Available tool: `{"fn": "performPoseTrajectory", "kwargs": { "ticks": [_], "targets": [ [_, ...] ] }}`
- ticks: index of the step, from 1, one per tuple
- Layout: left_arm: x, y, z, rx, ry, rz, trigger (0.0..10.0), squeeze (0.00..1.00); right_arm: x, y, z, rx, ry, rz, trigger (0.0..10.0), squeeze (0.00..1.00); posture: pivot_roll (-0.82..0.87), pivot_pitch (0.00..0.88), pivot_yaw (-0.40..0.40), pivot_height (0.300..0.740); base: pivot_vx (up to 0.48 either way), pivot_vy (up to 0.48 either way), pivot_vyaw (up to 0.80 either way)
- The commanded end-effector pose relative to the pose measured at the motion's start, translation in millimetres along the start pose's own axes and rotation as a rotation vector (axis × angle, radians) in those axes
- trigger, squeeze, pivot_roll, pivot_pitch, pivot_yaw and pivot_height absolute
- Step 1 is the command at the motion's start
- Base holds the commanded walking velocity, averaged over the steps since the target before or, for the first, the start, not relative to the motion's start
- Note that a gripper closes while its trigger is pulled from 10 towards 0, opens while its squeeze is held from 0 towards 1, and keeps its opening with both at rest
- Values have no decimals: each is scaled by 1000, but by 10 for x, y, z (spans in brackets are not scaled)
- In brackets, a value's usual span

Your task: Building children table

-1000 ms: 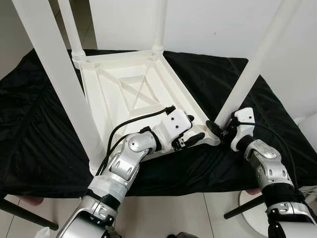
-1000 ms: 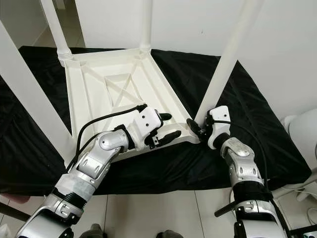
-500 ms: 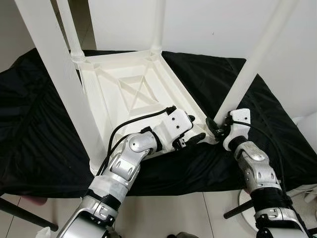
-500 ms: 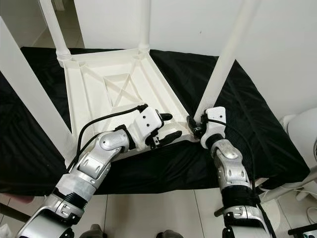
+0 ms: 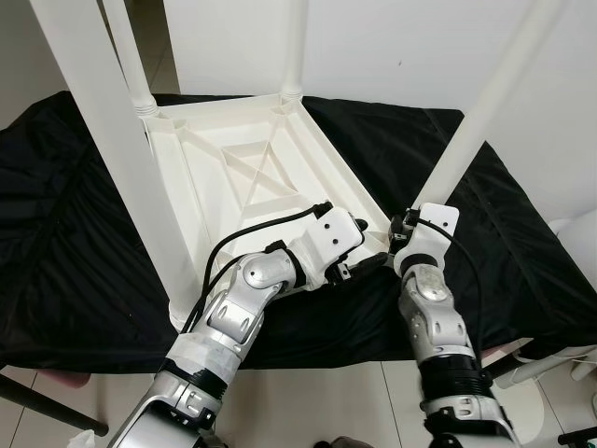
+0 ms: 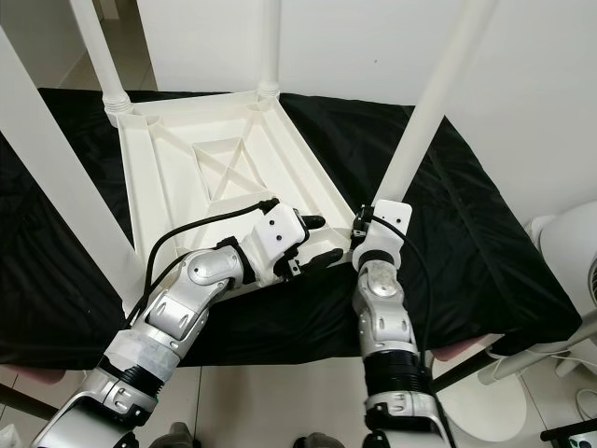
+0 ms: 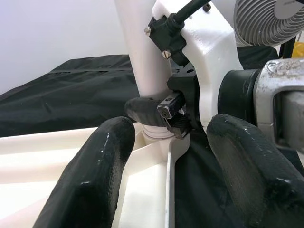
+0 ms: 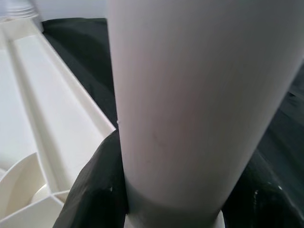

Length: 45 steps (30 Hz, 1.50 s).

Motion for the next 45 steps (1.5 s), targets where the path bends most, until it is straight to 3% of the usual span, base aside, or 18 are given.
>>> {"fn": "performPoseTrajectory", "kwargs": {
  "ticks": [1, 12, 13, 18, 21, 22, 23, 28, 30, 32, 36, 43, 45],
  "targets": [
    [11, 2, -4, 0, 7, 5, 10000, 0, 1, -109, 26, -39, -20, 9, 10000, 0, 55, 0, -57, 740, 0, 0, 0],
    [14, 1, -3, -2, 5, -1, 10000, 0, -44, -96, 69, -27, 24, 33, 10000, 0, 57, 0, -62, 740, 0, 0, 0],
    [20, -2, 0, -3, 5, -1, 10000, 0, -66, -77, 83, -15, 37, 15, 10000, 1000, 54, 0, -59, 740, 0, 0, 0],
    [42, -6, 4, -3, -2, -1, 10000, 0, -120, 33, 152, 47, 90, -45, 10000, 1000, 49, 0, -58, 740, 0, 0, 0],
    [51, 4, -6, 1, -6, -2, 10000, 0, -41, 57, 194, 63, 114, -49, 10000, 1000, 42, 0, -59, 740, 0, 0, 0],
    [56, 6, -11, 2, -7, -1, 10000, 0, -19, 45, 207, 59, 129, -50, 10000, 204, 40, 0, -62, 740, 0, 0, 0],
    [60, 8, -14, 2, -8, 0, 10000, 0, -7, 36, 216, 55, 139, -53, 10000, 0, 40, 0, -62, 740, 0, 0, 0],
    [61, 7, -22, 4, -8, 0, 10000, 0, 62, -2, 261, 56, 228, -18, 10000, 0, 38, 0, -66, 740, 0, 0, 0],
    [59, 7, -25, 4, -7, 0, 10000, 0, 97, -13, 270, 63, 259, 24, 10000, 0, 38, 0, -67, 740, 0, 0, 0],
    [54, 10, -32, 6, -5, 0, 10000, 0, 135, -50, 301, 83, 348, 138, 10000, 0, 37, 0, -67, 740, 0, 0, 0],
    [35, 23, -46, 10, -1, -3, 10000, 0, 268, -101, 253, 65, 446, 213, 10000, 0, 36, 0, -68, 740, 0, 0, 0],
    [35, 27, -53, 12, -3, -4, 10000, 0, 259, -65, 161, 64, 521, 276, 10000, 0, 36, 0, -65, 740, 0, 0, 0],
    [32, 32, -55, 13, -4, -6, 10000, 0, 191, -42, 50, 63, 557, 303, 10000, 0, 38, 0, -63, 740, 0, 0, 0]
  ]
}}
Point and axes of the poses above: a point about 5 cm out from each wrist's last joint towards the gripper, its own z axis pointing back from the gripper into the wrist, its own y axis along the axis of the wrist's last joint, x = y × z, the point moved 6 cm from there along -z, pointing out of the wrist towards the gripper, and after that the axes turned 1 degree about z, right-handed, at the moved point
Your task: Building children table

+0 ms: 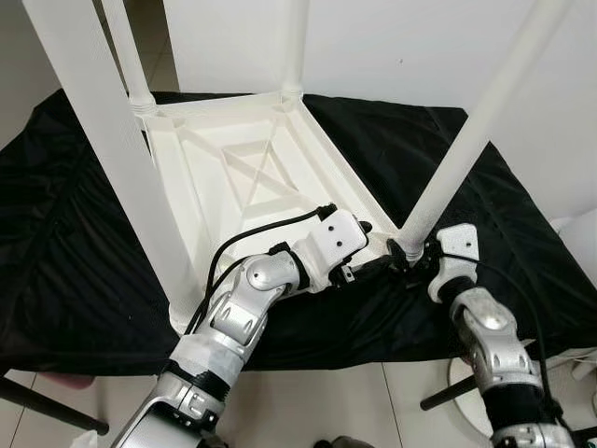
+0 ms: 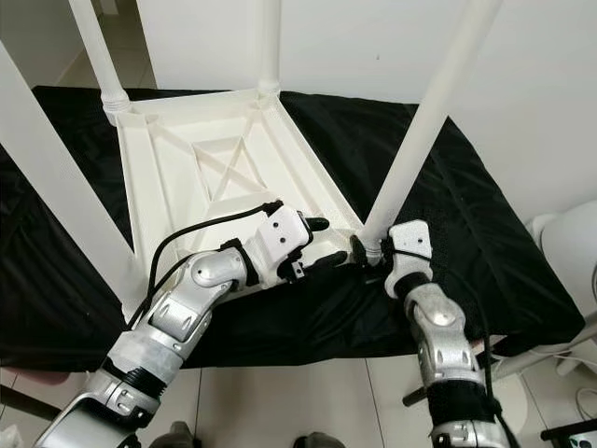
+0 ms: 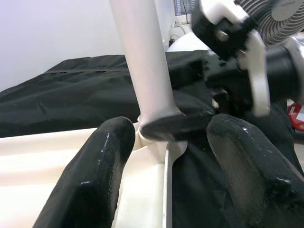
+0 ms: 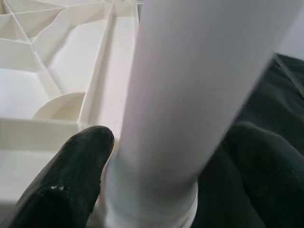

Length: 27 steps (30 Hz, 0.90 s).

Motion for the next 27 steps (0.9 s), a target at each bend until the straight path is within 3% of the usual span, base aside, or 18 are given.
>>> {"fn": "performPoseTrajectory", "kwargs": {
  "ticks": [1, 9, 10, 18, 23, 24, 25, 26, 27],
  "targets": [
    [-14, 23, -27, 6, 8, -10, 10000, 0, -26, -33, -35, -13, 29, 18, 10000, 0, 38, 0, -63, 740, 0, 0, 0],
    [-32, 28, -22, 6, 12, -15, 10000, 0, -79, -26, -182, -20, 87, 21, 10000, 0, 51, 0, -63, 740, 0, 0, 0],
    [-33, 30, -20, 6, 13, -16, 10000, 0, -98, -44, -190, -25, 101, 15, 0, 0, 51, 0, -63, 740, 0, 0, 0],
    [-45, 28, -6, 3, 21, -14, 10000, 0, -129, -157, -153, -57, 123, -8, 0, 0, 59, 0, -65, 740, 0, 0, 0],
    [-46, 19, 2, -1, 22, -13, 10000, 0, -63, -253, -111, -66, 95, -24, 0, 0, 55, 0, -59, 740, 0, 0, 0],
    [-47, 20, 1, -2, 21, -13, 10000, 0, -30, -274, -104, -68, 69, -34, 4549, 0, 52, 0, -55, 740, 0, 0, 0],
    [-47, 20, 1, -2, 21, -13, 10000, 0, -30, -274, -104, -68, 69, -34, 4549, 0, 52, 0, -55, 740, 0, 0, 0],
    [-50, 22, -1, -2, 21, -13, 10000, 0, 1, -294, -97, -73, 37, -48, 10000, 0, 52, 0, -55, 740, 0, 0, 0],
    [-52, 24, -2, -2, 20, -13, 10000, 0, 20, -306, -94, -77, 17, -58, 10000, 0, 52, 0, -55, 740, 0, 0, 0]
  ]
}}
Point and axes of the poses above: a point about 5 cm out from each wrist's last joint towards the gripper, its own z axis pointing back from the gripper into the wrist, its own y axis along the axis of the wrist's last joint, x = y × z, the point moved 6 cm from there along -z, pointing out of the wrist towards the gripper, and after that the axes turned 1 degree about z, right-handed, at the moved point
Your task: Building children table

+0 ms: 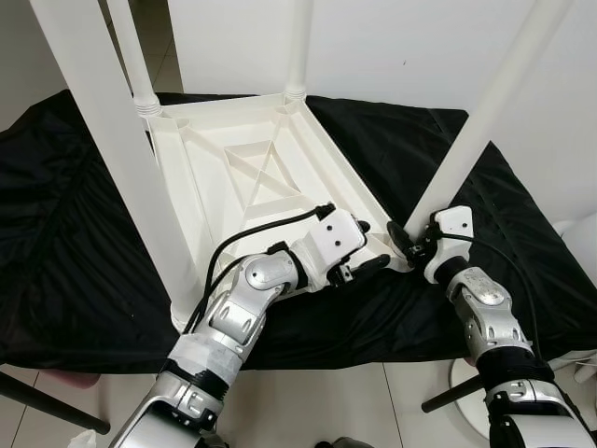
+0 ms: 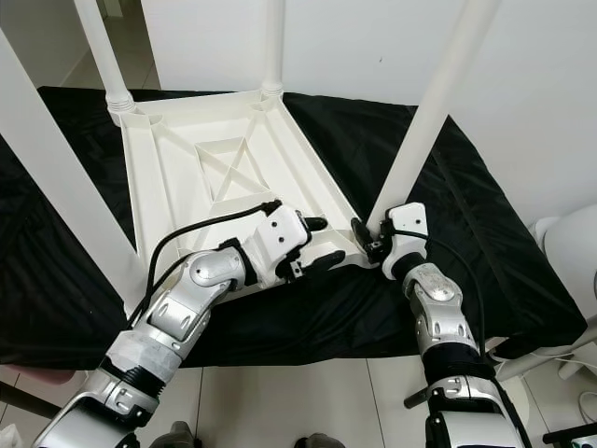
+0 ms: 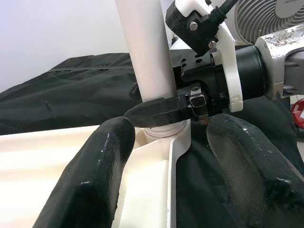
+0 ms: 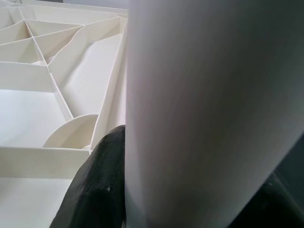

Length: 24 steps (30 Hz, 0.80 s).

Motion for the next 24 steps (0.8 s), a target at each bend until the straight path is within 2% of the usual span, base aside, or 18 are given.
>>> {"fn": "performPoseTrajectory", "kwargs": {
  "ticks": [1, 3, 7, 8, 11, 16, 18, 24],
  "targets": [
    [-37, 34, -14, 4, 17, -9, 10000, 0, 73, -284, 85, -115, -90, 4, 10000, 0, 48, 0, -53, 740, 0, 0, 0],
    [-36, 35, -16, 4, 16, -9, 10000, 0, 93, -301, 82, -128, -125, 0, 10000, 0, 48, 0, -53, 740, 0, 0, 0],
    [-15, 33, -24, 6, 12, -7, 10000, 0, 47, -303, 33, -140, -283, -111, 10000, 0, 40, 0, -51, 740, 0, 0, 0],
    [-15, 33, -24, 6, 12, -7, 10000, 0, 47, -303, 33, -140, -283, -111, 10000, 0, 40, 0, -51, 740, 0, 0, 0],
    [-14, 32, -24, 6, 11, -6, 10000, 0, 36, -278, 18, -138, -422, -167, 10000, 0, 40, 0, -52, 740, 0, 0, 0],
    [-10, 30, -20, 5, 12, -5, 10000, 0, 32, -285, 37, -150, -540, -211, 10000, 0, 42, 0, -53, 740, 0, 0, 0],
    [-7, 27, -19, 5, 12, -4, 10000, 0, 12, -230, 57, -140, -634, -215, 10000, 0, 41, 0, -54, 740, 0, 0, 0],
    [-9, 25, -16, 5, 15, -2, 10000, 0, -150, -75, -33, -111, -632, -213, 10000, 0, 43, 0, -61, 740, 0, 0, 0]
  ]
}}
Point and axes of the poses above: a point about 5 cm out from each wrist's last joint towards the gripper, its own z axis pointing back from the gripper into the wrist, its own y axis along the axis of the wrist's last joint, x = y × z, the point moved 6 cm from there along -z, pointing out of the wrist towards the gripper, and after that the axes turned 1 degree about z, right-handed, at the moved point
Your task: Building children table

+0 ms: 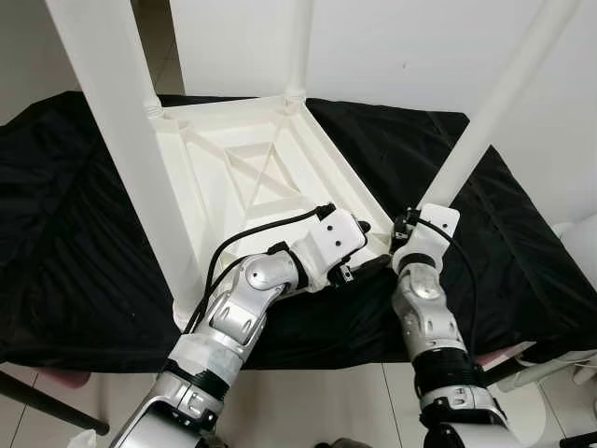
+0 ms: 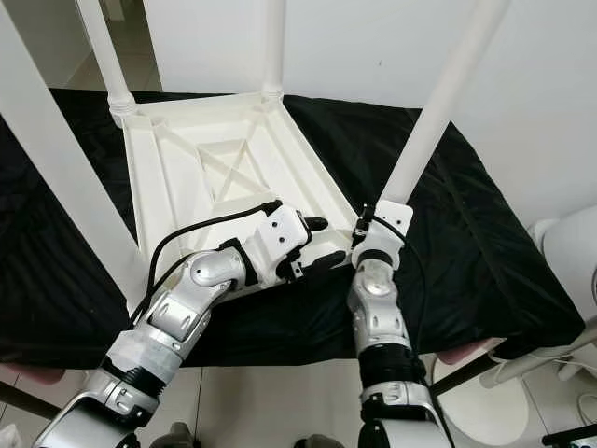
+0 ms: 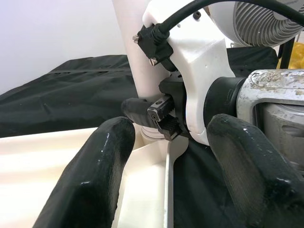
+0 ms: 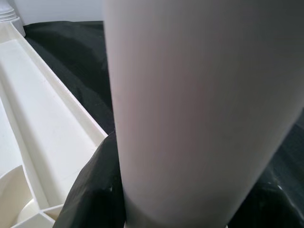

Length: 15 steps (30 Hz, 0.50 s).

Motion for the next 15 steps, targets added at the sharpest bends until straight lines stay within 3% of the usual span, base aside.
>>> {"fn": "performPoseTrajectory", "kwargs": {
  "ticks": [1, 3, 4, 5, 6, 14, 15],
  "targets": [
    [-8, 23, -13, 4, 17, -2, 10000, 0, -54, -49, 32, -17, 15, 2, 10000, 0, 44, 0, -64, 740, 0, 0, 0],
    [-3, 23, -10, 4, 19, 1, 10000, 0, -99, 37, 52, 23, 51, -26, 10000, 0, 45, 0, -67, 740, 0, 0, 0],
    [-3, 20, -7, 3, 20, 1, 10000, 0, -89, 57, 61, 33, 54, -30, 10000, 608, 44, 0, -67, 740, 0, 0, 0],
    [-3, 20, -7, 3, 20, 1, 10000, 0, -89, 57, 61, 33, 54, -30, 10000, 608, 44, 0, -67, 740, 0, 0, 0],
    [-8, 13, -3, 2, 21, 2, 10000, 0, -83, 73, 75, 43, 64, -40, 10000, 1000, 44, 0, -68, 740, 0, 0, 0],
    [-14, 10, 6, 0, 25, 2, 10000, 0, -18, 114, 183, 82, 69, -29, 10000, 1000, 42, 0, -72, 740, 0, 0, 0],
    [-14, 7, 9, -1, 27, 3, 10000, 0, 27, 97, 274, 97, 78, -15, 10000, 800, 40, 0, -73, 740, 0, 0, 0]
  ]
}}
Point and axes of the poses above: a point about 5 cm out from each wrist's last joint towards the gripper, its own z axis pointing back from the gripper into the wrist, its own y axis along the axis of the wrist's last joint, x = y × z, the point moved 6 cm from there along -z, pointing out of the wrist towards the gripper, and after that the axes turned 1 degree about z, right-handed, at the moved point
